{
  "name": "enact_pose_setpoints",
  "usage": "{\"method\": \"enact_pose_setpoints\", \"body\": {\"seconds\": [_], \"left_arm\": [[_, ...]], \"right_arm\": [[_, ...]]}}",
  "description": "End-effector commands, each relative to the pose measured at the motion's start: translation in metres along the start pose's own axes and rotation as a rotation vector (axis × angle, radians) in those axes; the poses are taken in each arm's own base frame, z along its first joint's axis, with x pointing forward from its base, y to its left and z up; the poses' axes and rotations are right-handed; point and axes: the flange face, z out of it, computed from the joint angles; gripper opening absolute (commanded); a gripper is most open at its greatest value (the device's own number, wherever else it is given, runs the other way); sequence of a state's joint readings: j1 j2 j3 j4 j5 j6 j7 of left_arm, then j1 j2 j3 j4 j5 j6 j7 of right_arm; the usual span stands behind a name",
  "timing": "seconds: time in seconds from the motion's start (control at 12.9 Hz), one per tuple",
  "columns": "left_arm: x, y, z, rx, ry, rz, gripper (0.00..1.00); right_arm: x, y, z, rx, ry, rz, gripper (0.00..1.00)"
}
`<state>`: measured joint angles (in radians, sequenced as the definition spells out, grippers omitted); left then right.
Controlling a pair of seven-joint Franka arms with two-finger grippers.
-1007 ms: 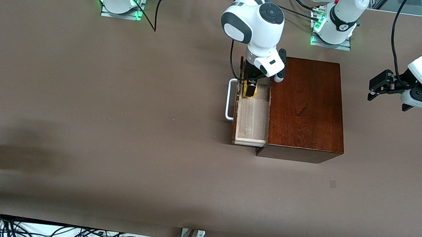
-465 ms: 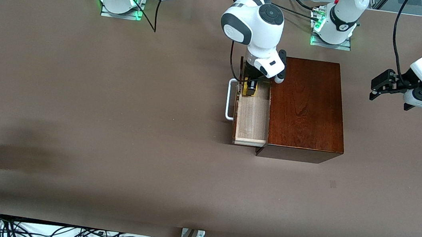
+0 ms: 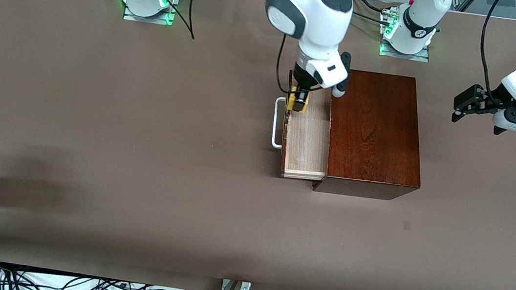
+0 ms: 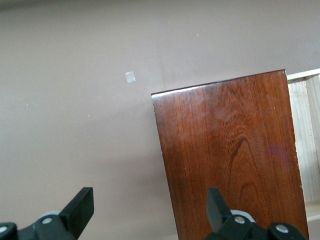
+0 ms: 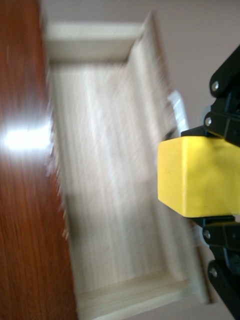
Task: Open drawer, take yellow block, close drawer
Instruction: 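Lift the cube with the right gripper while the left gripper reaches the handle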
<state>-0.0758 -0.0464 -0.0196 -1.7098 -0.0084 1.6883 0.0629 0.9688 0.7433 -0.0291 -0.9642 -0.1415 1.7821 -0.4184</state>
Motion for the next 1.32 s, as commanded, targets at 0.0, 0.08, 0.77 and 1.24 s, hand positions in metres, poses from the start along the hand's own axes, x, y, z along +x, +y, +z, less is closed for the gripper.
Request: {"method": "enact_pose_setpoints", "body": {"seconds": [0.0, 0.08, 0.77, 1.24], "left_arm": [[0.001, -0.002, -0.006, 0.023, -0.012, -0.006, 1.0], [0.001, -0.002, -0.005, 0.023, -0.014, -0.006, 1.0], [-0.006, 0.179, 0.006, -0.066, -0.124, 0.467, 1.0], [0.048, 0.303, 0.099, -0.185, -0.167, 0.918, 1.0]], "right_arm": [[-0.049, 0.061, -0.069, -0.033, 0.049, 0.207, 0.0], [-0.067, 0.082, -0.089, -0.048, 0.072, 0.259, 0.0], [-0.305, 0.283, -0.08, 0.091, 0.04, 0.723, 0.0], [-0.44, 0.272, 0.024, 0.173, -0.032, 1.042, 0.0]]}}
